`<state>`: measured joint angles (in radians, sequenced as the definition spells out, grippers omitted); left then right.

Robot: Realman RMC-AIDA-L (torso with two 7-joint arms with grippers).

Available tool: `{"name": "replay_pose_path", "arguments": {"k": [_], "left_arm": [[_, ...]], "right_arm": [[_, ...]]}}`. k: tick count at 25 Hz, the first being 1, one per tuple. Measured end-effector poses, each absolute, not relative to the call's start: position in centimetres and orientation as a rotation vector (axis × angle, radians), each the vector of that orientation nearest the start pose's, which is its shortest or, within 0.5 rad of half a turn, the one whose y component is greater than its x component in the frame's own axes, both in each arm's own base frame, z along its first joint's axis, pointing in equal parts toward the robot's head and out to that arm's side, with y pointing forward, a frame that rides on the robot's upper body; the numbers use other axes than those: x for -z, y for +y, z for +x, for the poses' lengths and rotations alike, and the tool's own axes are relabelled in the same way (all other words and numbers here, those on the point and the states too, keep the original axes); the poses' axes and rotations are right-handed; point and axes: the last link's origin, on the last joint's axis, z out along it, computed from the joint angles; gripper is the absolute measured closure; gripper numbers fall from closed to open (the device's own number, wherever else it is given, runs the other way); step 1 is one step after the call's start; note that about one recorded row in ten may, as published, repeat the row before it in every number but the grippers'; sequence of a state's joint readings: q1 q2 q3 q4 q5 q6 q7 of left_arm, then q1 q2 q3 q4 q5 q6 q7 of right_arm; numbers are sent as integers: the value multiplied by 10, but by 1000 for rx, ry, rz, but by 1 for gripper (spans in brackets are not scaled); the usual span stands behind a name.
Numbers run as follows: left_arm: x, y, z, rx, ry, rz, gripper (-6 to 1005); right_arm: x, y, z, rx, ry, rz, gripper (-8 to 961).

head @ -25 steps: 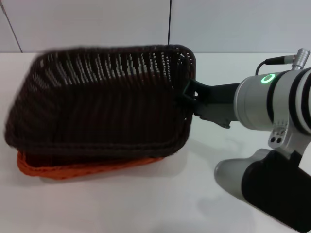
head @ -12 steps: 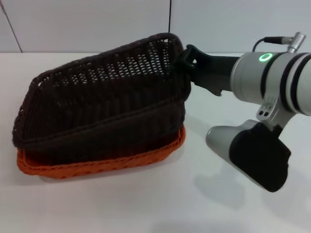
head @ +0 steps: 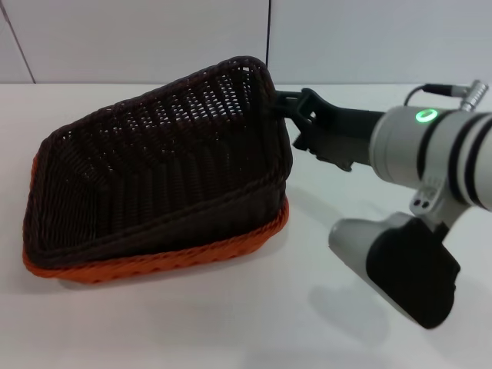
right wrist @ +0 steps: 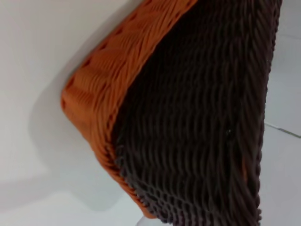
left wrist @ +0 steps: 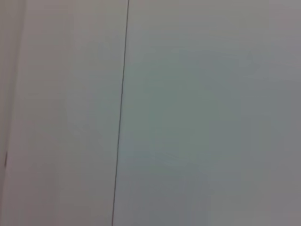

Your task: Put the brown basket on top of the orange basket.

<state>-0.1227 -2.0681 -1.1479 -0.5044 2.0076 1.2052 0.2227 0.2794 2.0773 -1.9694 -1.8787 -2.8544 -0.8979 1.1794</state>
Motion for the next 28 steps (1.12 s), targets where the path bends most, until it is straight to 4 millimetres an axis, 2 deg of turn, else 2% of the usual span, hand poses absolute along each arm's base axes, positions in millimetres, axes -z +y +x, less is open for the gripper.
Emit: {"name": "replay_pose_path", "arguments": {"k": [2,4,10,12,13,14,21,26,27,28], "left_arm": [[-56,263,-392,498,-636,-954,195],[-56,264,-393,496,-638,-956,195],[-56,268,-397,472,-645,-966,195],[-56,268,-397,469,-644,-969,195],[-55,269,-396,471,-642,-971,195],[-55,269,-396,471,-642,-971,195],[-54,276,-391,484,-631,-990,195],[-52,278,-390,489,-637,-1000,196],[-52,278,-390,490,-637,-1002,196],[-51,278,-389,492,-636,-1006,197]], "right_arm": [[22,309,82,683,-1607,-1860,517],[20,302,89,691,-1579,-1862,328],[11,290,103,672,-1444,-1872,248],[3,291,104,634,-1352,-1848,247],[-7,292,105,597,-1258,-1822,247],[-7,292,105,597,-1258,-1822,246],[-39,294,117,489,-943,-1793,246],[-77,314,136,180,-501,-1689,246],[-82,318,144,115,-420,-1664,246],[-90,324,160,-30,-262,-1610,246]]}}
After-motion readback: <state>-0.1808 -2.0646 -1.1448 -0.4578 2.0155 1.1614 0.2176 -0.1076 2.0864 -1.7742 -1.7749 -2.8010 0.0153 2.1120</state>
